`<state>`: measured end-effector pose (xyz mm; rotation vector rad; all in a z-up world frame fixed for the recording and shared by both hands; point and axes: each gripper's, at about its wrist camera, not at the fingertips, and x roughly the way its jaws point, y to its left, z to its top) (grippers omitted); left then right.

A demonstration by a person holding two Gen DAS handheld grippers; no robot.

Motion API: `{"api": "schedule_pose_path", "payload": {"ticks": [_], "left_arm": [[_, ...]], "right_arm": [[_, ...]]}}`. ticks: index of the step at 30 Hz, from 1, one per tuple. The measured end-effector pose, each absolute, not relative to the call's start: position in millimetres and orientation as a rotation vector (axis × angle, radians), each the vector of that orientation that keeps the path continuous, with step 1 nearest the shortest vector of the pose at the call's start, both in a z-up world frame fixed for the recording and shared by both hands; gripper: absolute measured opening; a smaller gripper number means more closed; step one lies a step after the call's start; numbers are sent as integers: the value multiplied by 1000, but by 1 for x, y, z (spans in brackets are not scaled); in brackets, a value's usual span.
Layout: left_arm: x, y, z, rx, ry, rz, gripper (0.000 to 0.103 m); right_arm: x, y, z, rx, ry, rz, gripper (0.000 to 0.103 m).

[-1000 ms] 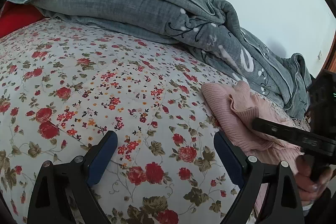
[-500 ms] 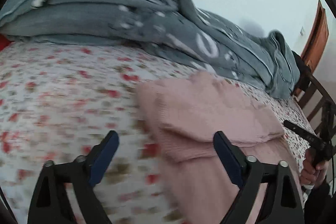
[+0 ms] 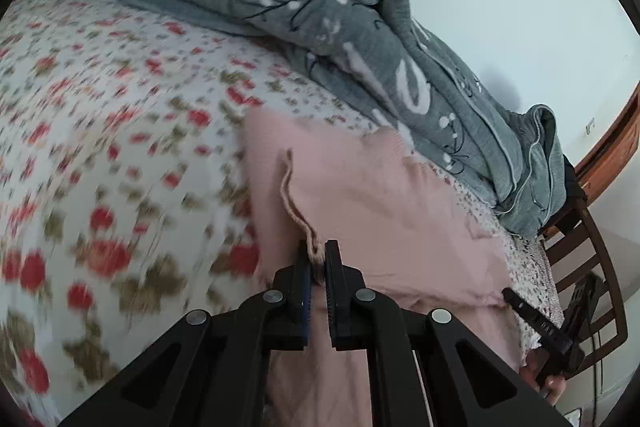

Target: Fold small clothes

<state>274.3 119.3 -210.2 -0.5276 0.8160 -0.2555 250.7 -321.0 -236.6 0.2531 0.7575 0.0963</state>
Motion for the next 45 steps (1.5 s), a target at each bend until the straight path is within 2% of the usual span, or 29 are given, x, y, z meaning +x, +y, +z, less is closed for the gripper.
{"api": "schedule_pose_path", "payload": {"ticks": [4, 5, 7, 8, 9, 11, 17, 27, 45], "left_arm": [[271, 111, -202, -449, 823, -204, 11], [269, 107, -194, -399, 812, -172, 16], [262, 99, -176, -301, 738, -147, 20], [261, 94, -169, -273, 709, -163, 29], [262, 89, -163, -248, 689, -181, 48], [264, 75, -157, -188, 648, -188, 68], [282, 54, -190, -82, 770, -159, 68], [282, 73, -192, -207, 745, -188, 69], [285, 73, -192, -207, 753, -185, 70]], "right_arm": [[252, -326, -240, 288, 764, 107, 52], [252, -328, -240, 300, 764, 110, 52], [253, -330, -242, 317, 767, 114, 53], [253, -329, -242, 314, 770, 111, 53], [254, -327, -242, 304, 772, 106, 53], [255, -323, -242, 278, 778, 94, 54], [252, -321, -241, 254, 770, 74, 59], [246, -321, -239, 253, 728, 59, 59], [241, -317, -235, 229, 691, 34, 60]]}}
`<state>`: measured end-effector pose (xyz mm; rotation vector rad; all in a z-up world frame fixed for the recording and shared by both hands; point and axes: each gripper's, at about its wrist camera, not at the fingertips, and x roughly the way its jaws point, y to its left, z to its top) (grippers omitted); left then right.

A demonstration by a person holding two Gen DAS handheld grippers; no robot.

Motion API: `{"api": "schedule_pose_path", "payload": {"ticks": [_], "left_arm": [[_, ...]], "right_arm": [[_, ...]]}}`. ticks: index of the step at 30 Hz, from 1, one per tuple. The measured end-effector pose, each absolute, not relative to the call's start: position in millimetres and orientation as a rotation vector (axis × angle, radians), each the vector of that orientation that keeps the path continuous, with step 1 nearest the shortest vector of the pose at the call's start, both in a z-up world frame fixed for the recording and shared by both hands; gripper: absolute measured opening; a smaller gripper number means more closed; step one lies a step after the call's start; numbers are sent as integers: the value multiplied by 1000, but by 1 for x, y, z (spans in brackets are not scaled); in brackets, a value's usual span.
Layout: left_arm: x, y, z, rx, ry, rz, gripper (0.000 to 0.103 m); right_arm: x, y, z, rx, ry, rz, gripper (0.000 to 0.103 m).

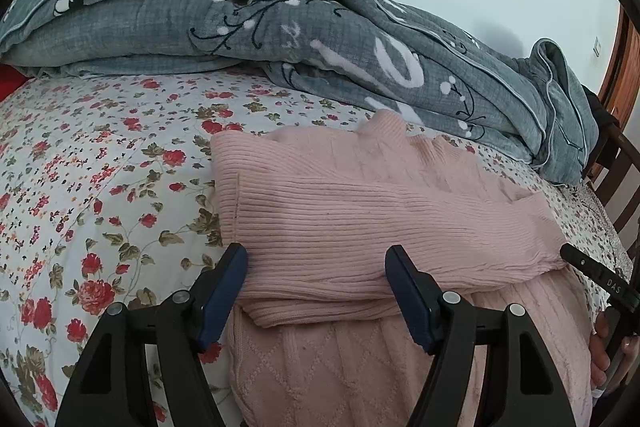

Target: Fold small clothes

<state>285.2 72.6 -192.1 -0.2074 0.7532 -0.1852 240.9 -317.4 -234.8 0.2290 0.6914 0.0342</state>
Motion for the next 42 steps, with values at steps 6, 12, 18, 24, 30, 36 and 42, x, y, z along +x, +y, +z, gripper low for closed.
{"api": "schedule_pose_path", "payload": {"ticks": [6, 12, 18, 24, 30, 36, 42], "left_arm": [[286, 73, -192, -211, 756, -184, 71], [287, 74, -192, -212, 756, -185, 71], [288, 74, -193, -213, 757, -185, 72], [288, 76, -195, -222, 762, -184, 73], [289, 77, -196, -226, 766, -184, 74], [288, 78, -196, -230, 766, -184, 74], [289, 77, -196, -229, 765, -183, 74]], "right_arm": [[242, -320, -236, 247, 697, 38, 60], [241, -321, -236, 248, 697, 38, 60], [241, -321, -236, 248, 697, 39, 60], [241, -321, -236, 250, 697, 39, 60], [241, -322, -236, 253, 698, 40, 60], [241, -322, -236, 259, 699, 39, 60], [242, -323, -236, 264, 700, 39, 60]]}}
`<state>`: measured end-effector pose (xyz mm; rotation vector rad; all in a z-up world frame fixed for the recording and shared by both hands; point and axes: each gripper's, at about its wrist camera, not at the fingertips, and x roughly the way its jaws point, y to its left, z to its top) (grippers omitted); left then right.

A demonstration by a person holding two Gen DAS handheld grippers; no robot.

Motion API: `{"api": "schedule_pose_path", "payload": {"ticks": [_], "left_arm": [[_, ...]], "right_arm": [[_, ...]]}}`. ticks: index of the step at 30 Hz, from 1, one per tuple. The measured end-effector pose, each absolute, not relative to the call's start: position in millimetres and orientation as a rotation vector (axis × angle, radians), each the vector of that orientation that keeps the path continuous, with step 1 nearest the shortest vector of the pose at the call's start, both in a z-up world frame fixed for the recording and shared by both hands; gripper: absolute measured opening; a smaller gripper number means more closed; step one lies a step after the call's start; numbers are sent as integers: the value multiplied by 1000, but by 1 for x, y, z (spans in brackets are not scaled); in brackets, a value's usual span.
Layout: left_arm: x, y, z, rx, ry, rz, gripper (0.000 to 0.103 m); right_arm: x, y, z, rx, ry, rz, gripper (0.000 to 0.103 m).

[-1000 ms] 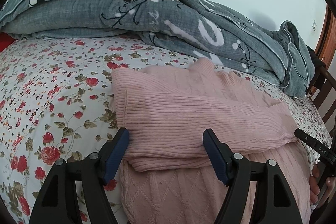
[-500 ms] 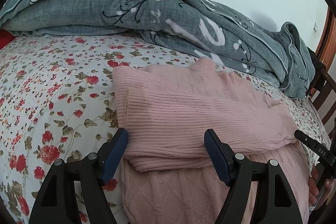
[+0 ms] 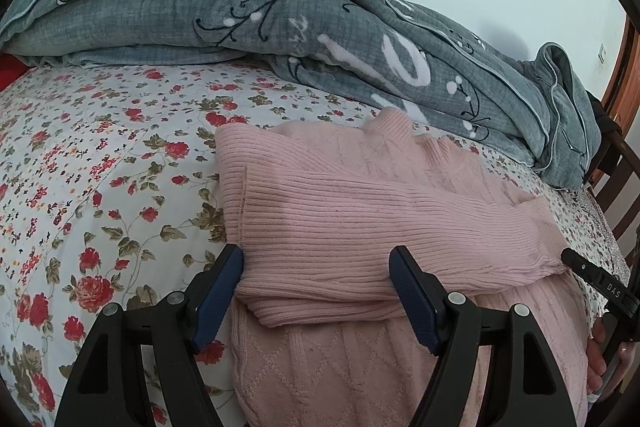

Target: Fold small clothes

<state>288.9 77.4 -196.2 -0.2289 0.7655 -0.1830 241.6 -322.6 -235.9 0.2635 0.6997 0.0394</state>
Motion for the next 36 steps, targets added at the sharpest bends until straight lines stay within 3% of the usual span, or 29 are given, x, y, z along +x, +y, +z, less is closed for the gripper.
{"api": "schedule_pose_path", "payload": {"ticks": [27, 36], "left_arm": [[278, 85, -194, -266, 733, -91, 74], [269, 97, -201, -350, 780, -115, 75]], "right_arm": [[227, -324, -226, 245, 609, -40, 60], [227, -323, -227, 227, 672, -64, 61]]}}
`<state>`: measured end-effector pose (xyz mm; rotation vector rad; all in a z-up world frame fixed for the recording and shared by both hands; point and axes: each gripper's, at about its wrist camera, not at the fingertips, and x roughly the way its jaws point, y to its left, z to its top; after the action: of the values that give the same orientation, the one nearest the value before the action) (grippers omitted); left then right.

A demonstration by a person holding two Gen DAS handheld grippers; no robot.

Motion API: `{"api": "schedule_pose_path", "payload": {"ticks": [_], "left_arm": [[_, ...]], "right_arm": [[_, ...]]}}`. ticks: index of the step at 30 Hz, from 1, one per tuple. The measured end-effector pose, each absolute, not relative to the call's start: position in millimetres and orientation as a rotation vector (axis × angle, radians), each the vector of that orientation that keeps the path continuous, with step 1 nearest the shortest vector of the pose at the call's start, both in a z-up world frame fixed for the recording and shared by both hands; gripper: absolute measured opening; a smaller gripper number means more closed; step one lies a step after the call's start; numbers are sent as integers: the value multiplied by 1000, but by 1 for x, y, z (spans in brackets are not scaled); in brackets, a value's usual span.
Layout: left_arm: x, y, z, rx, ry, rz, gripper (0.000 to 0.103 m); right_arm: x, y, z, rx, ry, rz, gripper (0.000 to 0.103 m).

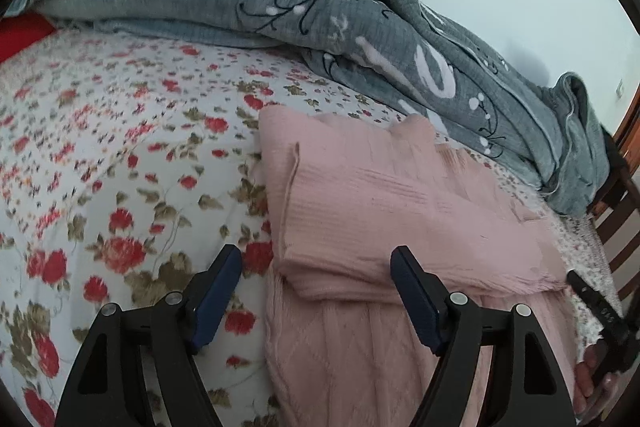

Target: Fold small clothes

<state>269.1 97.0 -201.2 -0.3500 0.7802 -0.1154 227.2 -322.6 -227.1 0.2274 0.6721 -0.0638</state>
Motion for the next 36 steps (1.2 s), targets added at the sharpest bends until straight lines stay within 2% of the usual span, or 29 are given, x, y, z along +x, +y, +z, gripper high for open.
{"api": "schedule_pose_path", "payload": {"ticks": [5, 13, 18, 22, 31, 34, 35, 36], "left_arm": [[235, 106, -193, -299, 755, -93, 75], [130, 108, -177, -209, 797, -204, 74], [64, 96, -190, -162, 823, -236, 74], [30, 95, -206, -193, 851, -223, 70], [11, 65, -228, -119, 838, -161, 65], [12, 63, -231, -135, 833, -97, 43], [13, 63, -231, -136, 834, -96, 32], [12, 62, -231, -142, 833, -105, 12]], "right_arm": [[193, -328, -221, 230, 666, -89, 61], [78, -317, -199, 72, 639, -71, 61], [21, -311, -216, 97, 714, -3, 61], [-7, -308, -237, 191, 778, 59, 56], [-35, -282, -266, 251, 786, 113, 55], [-31, -264, -278, 212, 805, 114, 48], [-31, -259, -279, 194, 803, 100, 41], [-33, -251, -278, 153, 774, 67, 32]]}}
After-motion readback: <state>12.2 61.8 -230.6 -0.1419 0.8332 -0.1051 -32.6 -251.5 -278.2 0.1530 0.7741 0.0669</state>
